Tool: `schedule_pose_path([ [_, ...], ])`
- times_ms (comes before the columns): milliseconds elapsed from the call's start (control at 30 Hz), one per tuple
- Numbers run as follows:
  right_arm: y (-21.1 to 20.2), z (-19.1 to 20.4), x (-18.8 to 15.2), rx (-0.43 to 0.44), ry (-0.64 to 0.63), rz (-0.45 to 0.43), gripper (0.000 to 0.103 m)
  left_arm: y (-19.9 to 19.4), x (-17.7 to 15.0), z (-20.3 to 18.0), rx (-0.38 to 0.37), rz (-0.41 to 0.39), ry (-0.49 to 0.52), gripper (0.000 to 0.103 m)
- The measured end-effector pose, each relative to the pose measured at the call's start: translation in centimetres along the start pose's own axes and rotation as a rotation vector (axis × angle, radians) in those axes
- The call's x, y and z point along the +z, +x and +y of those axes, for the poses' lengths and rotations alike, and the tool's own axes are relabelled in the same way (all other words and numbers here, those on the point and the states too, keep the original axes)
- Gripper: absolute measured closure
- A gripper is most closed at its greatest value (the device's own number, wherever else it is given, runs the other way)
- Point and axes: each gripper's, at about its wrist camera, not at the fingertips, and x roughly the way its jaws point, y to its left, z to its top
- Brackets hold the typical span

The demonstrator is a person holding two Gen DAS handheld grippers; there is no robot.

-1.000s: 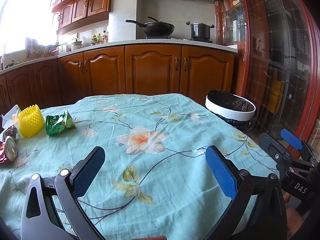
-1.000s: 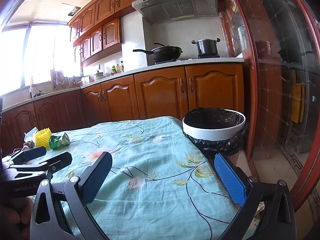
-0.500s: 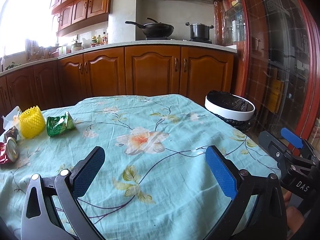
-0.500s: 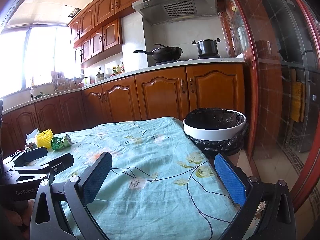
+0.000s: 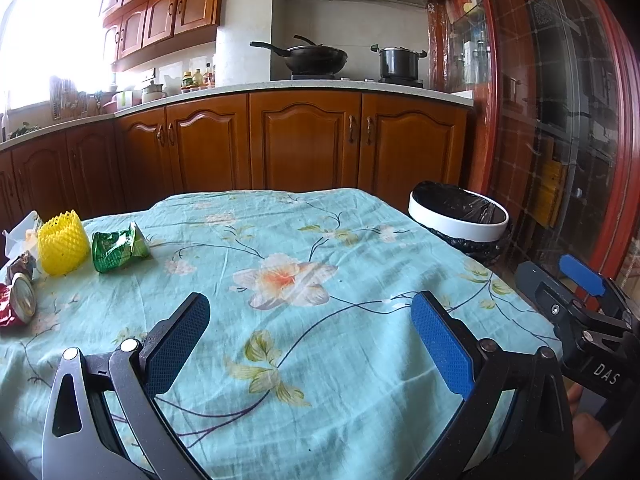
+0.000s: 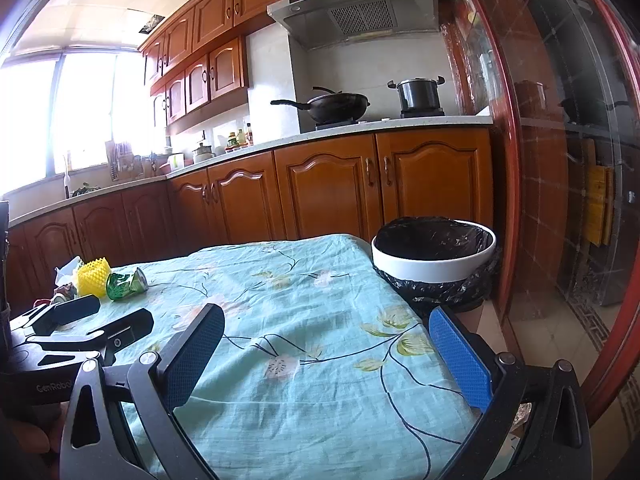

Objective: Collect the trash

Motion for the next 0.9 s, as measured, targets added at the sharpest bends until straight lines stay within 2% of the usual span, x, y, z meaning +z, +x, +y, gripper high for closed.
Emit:
schedule_pose_path([
  [900,0.27,0.19,0.13,0.021,0.010,0.017,0.000,0.77,-0.03,0.19,-0.014,0.017,0.005,0.000],
])
